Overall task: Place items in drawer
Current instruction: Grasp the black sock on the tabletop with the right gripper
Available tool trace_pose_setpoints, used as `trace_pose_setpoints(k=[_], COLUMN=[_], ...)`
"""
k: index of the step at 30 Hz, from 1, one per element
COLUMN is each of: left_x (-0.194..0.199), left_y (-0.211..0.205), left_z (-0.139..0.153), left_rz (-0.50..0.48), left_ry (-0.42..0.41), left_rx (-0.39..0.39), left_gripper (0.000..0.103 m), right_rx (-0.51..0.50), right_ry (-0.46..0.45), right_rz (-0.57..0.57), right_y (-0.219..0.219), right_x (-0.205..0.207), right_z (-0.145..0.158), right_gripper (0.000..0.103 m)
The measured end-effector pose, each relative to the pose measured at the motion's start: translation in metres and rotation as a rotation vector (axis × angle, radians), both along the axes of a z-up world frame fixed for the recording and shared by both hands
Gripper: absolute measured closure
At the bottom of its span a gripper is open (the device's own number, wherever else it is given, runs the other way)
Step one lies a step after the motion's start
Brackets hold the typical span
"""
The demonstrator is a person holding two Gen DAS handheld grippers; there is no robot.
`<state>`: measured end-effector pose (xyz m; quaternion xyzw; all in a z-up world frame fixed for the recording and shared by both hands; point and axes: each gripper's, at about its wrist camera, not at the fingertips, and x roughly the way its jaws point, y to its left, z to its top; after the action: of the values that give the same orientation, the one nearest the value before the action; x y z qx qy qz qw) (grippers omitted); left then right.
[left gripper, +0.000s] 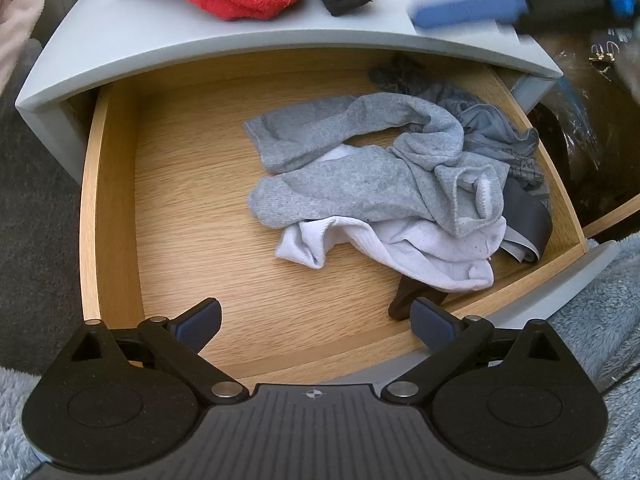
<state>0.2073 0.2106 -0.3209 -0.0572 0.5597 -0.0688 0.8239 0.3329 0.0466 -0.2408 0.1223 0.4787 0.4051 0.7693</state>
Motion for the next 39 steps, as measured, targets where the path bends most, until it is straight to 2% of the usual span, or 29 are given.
trace_pose_setpoints(k=[3,5,8,10,12,14,17,19,22,26,29,33,36,39], left_x=[0.000,-0.001,-0.001,0.000,0.000,0.000,0.001,0.001,0.001,0.001,0.001,0.000,0.000,0.000], left_y=[-0.001,-0.001,0.000,0.001,0.001,0.001,0.002,0.002,0.003,0.003,0.003,0.003,0.003,0.003], left_z=[0.001,0.001,0.001,0.000,0.000,0.000,0.000,-0.001,-0.001,-0.001,-0.001,-0.001,-0.001,-0.001], left_rz=[-0.002,-0.005,-0.003,-0.003,-0.004,-0.003,-0.002,-0.002,-0.001,-0.001,0.000,0.001,0.002,0.002], left_ry=[-0.003,-0.006,0.000,0.002,0.001,0.002,0.004,0.004,0.005,0.005,0.005,0.003,0.002,0.001], left_rx=[0.004,0.008,-0.001,-0.003,-0.002,-0.004,-0.008,-0.009,-0.013,-0.015,-0.014,-0.012,-0.011,-0.011], left_gripper=[0.001,0.001,0.001,0.001,0.001,0.001,0.001,0.001,0.001,0.001,0.001,0.001,0.001,0.001], right_rx=[0.127,0.149,0.096,0.006,-0.106,-0.171,-0.150,-0.142,-0.179,-0.217,-0.243,-0.232,-0.226,-0.178], right_ry=[-0.073,-0.138,-0.219,-0.253,-0.289,-0.293,-0.277,-0.300,-0.347,-0.348,-0.355,-0.371,-0.404,-0.424], right_rz=[0.014,-0.029,-0.140,-0.209,-0.229,-0.236,-0.247,-0.244,-0.232,-0.200,-0.183,-0.157,-0.149,-0.167], right_y=[-0.003,-0.006,0.000,0.008,0.020,0.030,0.037,0.037,0.044,0.048,0.050,0.052,0.050,0.042], right_x=[0.008,0.015,0.026,0.035,0.041,0.048,0.054,0.055,0.052,0.052,0.050,0.047,0.044,0.043], right_z=[0.021,0.035,0.039,0.032,0.023,0.013,0.006,0.005,0.008,-0.001,-0.003,0.001,0.007,0.017], right_gripper=[0.034,0.034,0.034,0.036,0.043,0.048,0.049,0.048,0.049,0.052,0.064,0.089,0.095,0.096])
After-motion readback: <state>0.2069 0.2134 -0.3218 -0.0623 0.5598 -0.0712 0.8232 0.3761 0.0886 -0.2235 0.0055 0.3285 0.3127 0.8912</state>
